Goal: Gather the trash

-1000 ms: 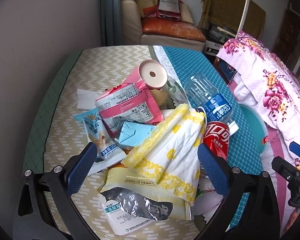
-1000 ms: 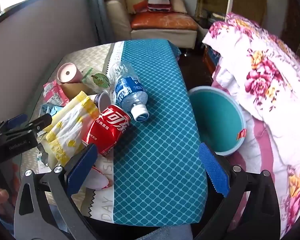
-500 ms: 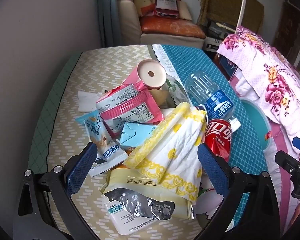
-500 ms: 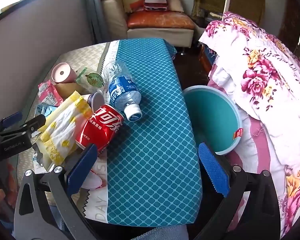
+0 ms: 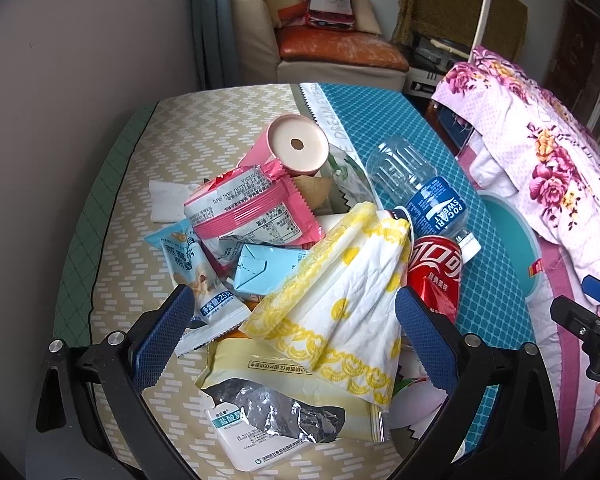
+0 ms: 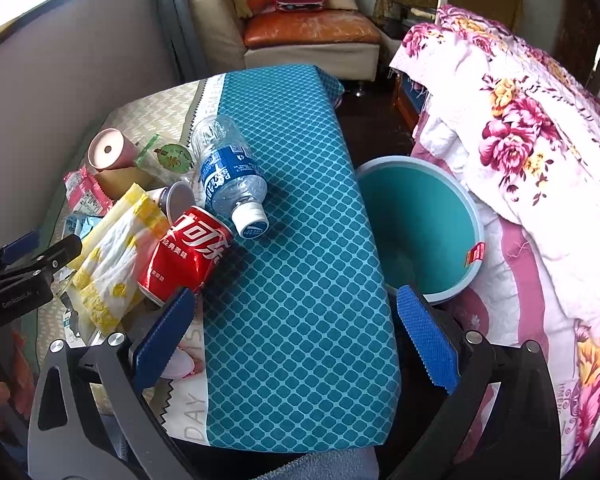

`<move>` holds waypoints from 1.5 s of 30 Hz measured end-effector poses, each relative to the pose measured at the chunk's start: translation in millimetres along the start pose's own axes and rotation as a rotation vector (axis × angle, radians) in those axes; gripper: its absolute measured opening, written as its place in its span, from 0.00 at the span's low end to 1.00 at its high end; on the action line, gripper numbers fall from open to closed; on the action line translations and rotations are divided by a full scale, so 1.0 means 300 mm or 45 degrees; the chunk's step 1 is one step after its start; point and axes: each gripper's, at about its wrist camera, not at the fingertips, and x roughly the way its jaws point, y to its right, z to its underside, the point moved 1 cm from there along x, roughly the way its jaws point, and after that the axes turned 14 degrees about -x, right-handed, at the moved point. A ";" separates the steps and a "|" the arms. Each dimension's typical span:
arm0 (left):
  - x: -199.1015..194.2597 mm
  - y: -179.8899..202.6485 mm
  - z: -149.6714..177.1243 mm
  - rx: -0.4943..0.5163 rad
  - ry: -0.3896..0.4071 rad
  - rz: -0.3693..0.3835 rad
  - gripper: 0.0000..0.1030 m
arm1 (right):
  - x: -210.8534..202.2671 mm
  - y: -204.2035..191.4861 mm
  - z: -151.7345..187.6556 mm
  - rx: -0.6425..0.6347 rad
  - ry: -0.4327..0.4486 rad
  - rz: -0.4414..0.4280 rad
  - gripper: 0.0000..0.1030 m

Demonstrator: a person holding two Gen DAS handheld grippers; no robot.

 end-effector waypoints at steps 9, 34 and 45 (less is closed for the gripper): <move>0.004 0.013 0.004 0.011 0.002 0.006 0.97 | 0.014 0.031 -0.006 0.042 -0.019 -0.024 0.94; 0.013 0.021 -0.011 0.019 -0.008 0.028 0.97 | 0.037 0.047 -0.020 0.051 -0.044 -0.069 0.94; 0.019 0.037 -0.002 0.026 -0.017 0.028 0.97 | 0.039 0.054 -0.028 0.023 -0.040 -0.054 0.94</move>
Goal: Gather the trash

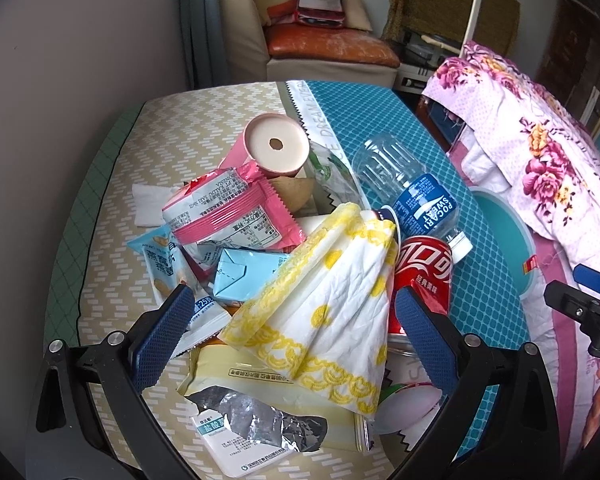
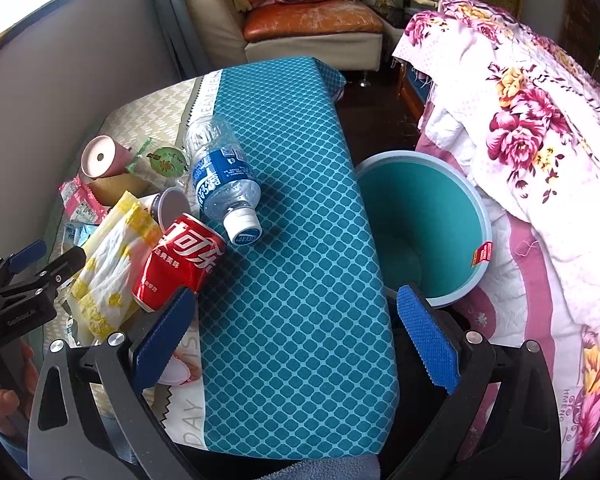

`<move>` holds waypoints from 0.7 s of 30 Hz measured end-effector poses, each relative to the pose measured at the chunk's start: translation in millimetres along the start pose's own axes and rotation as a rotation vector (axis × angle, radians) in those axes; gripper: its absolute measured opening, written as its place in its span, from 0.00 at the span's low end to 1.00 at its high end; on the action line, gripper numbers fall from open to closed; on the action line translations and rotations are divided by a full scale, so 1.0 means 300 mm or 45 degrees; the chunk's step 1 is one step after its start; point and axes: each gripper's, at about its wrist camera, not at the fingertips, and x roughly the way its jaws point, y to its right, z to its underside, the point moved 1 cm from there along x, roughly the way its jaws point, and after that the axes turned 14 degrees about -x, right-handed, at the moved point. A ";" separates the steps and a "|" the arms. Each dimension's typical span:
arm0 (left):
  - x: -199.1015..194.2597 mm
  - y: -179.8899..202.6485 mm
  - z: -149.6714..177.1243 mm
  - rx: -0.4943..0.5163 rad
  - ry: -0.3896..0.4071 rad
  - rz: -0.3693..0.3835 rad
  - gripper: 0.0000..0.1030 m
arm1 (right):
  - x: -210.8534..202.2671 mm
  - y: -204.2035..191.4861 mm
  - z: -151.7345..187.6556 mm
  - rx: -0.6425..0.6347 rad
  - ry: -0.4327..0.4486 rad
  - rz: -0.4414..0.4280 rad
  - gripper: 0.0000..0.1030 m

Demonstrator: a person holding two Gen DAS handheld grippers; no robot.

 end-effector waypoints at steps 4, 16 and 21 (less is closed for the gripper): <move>0.003 0.015 0.005 0.014 -0.009 -0.001 0.97 | 0.009 0.016 0.004 0.009 -0.003 0.000 0.94; 0.019 0.172 0.004 0.241 -0.116 0.117 0.93 | 0.037 0.127 0.045 0.136 -0.028 -0.067 0.94; 0.068 0.284 0.036 0.394 -0.237 0.181 0.64 | 0.042 0.181 0.066 0.183 -0.024 -0.050 0.94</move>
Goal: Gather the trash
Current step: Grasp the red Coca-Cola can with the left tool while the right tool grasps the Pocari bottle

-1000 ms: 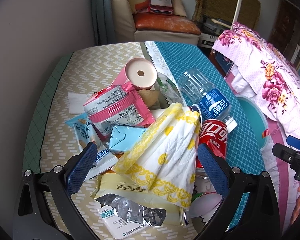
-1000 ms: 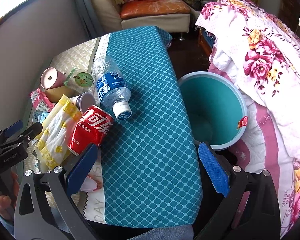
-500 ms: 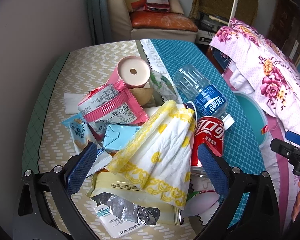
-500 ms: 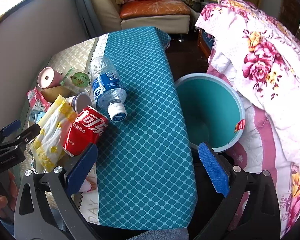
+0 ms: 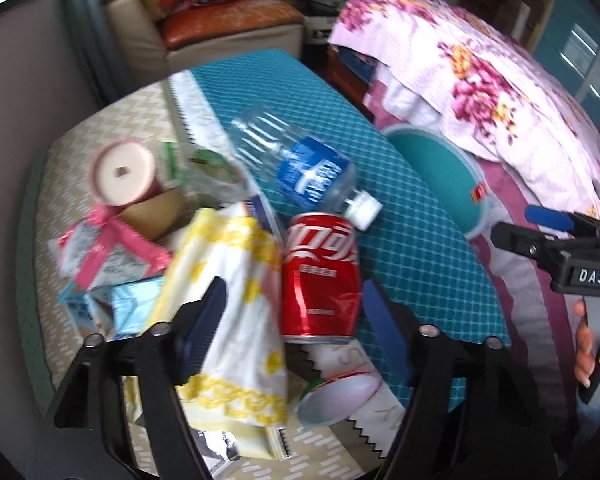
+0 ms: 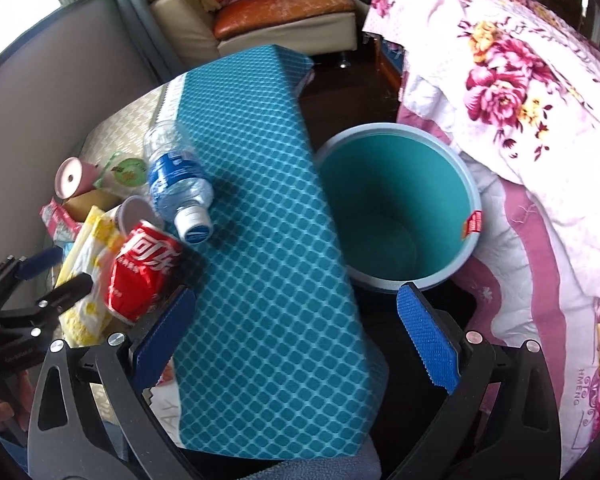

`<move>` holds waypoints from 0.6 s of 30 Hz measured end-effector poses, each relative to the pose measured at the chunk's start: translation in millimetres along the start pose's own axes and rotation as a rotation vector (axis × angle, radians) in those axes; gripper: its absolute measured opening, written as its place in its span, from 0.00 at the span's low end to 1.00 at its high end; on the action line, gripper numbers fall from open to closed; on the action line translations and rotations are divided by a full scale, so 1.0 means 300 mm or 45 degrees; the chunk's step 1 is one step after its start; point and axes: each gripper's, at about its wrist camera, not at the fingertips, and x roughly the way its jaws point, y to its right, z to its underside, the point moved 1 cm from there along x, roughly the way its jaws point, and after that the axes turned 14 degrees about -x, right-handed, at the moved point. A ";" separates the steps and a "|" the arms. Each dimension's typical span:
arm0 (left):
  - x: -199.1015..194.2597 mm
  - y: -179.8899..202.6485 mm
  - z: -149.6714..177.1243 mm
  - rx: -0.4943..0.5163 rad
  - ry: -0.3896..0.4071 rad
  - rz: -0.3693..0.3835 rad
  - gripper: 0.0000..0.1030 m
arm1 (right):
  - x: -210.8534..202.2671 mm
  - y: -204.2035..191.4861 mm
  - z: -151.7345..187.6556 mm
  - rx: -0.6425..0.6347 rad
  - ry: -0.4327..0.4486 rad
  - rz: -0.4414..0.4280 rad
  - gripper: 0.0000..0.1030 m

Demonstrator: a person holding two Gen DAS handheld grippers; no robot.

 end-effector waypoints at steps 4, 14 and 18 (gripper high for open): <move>0.060 0.042 -0.011 0.051 -0.070 0.017 0.64 | 0.005 0.053 0.005 0.061 0.004 -0.041 0.94; 0.215 0.061 -0.011 0.069 -0.213 0.000 0.62 | 0.036 0.128 0.011 0.138 -0.001 -0.096 0.94; 0.269 0.056 -0.013 0.048 -0.248 0.001 0.62 | 0.058 0.137 0.015 0.156 -0.011 -0.125 0.94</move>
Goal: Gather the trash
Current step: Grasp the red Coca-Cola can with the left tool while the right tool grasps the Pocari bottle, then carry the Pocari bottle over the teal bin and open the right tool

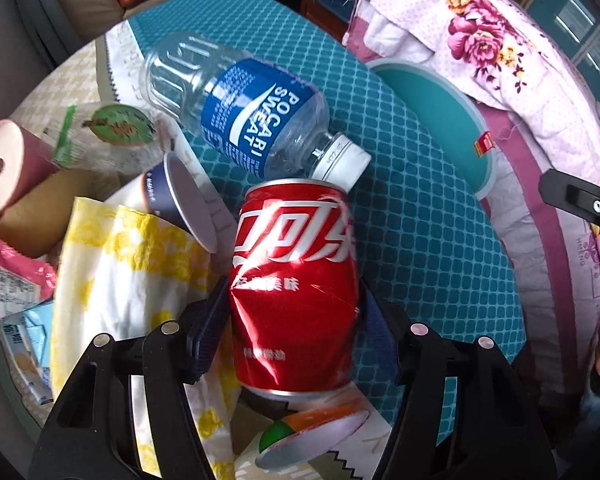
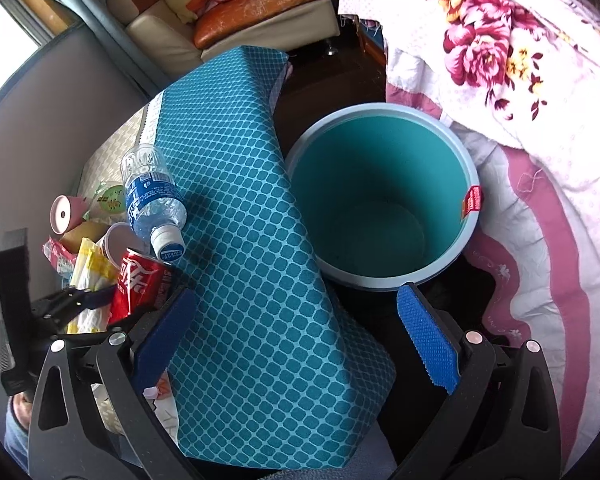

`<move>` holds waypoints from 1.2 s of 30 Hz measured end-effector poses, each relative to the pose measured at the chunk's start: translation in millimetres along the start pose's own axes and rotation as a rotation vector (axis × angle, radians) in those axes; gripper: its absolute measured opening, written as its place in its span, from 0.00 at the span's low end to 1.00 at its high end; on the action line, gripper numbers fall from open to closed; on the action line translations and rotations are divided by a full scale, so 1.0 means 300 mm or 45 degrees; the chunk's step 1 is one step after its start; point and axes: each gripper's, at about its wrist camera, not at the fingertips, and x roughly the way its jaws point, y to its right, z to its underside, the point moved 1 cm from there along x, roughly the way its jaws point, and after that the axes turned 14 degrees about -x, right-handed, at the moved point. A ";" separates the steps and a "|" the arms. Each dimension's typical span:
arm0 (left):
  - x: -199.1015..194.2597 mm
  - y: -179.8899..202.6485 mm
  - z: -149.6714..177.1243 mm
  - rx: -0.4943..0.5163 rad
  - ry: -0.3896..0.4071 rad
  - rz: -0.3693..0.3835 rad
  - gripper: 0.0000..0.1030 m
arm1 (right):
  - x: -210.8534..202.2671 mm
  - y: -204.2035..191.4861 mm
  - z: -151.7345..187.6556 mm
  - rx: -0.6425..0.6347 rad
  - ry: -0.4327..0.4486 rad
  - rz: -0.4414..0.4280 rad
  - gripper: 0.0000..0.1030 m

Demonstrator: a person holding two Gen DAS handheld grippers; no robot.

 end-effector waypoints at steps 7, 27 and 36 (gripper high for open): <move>0.021 0.018 -0.020 -0.014 0.000 0.001 0.57 | 0.031 0.012 -0.011 0.018 -0.037 -0.048 0.94; -0.383 -0.325 -0.149 -0.311 0.336 0.118 0.57 | 0.276 -0.357 -0.394 -0.382 -0.259 -0.252 0.66; -0.373 -0.399 -0.144 -0.352 0.325 0.125 0.57 | 0.467 -0.432 -0.445 -0.426 -0.371 -0.301 0.66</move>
